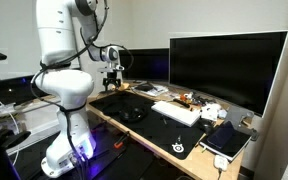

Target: Close the headphones case.

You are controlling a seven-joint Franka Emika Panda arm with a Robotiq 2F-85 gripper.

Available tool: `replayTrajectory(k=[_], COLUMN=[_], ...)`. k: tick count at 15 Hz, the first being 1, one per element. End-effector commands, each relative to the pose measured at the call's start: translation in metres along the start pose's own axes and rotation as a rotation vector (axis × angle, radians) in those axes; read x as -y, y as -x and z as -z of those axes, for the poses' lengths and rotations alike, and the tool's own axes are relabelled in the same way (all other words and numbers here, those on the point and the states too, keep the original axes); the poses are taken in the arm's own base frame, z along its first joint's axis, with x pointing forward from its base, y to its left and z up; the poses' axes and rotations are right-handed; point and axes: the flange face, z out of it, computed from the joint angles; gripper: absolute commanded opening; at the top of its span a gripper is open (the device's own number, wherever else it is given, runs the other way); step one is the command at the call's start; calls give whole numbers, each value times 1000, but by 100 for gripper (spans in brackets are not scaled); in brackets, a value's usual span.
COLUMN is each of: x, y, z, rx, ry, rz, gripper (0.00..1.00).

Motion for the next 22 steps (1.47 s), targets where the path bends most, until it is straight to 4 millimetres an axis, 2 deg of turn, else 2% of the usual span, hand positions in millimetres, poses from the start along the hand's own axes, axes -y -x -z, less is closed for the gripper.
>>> replayTrajectory(k=[1,9,11,17,21,22], x=[9,6,13,33,35,35], y=[-5,-4,-4,0,1,2], z=[-17,-21,-25,-56,-76,-80], rx=[-4,20,23,77,119,128], ry=[60,52,62,79,83,84], rz=[-21,-15,-6,20,25,25], gripper=[100,100,100,100,100,97])
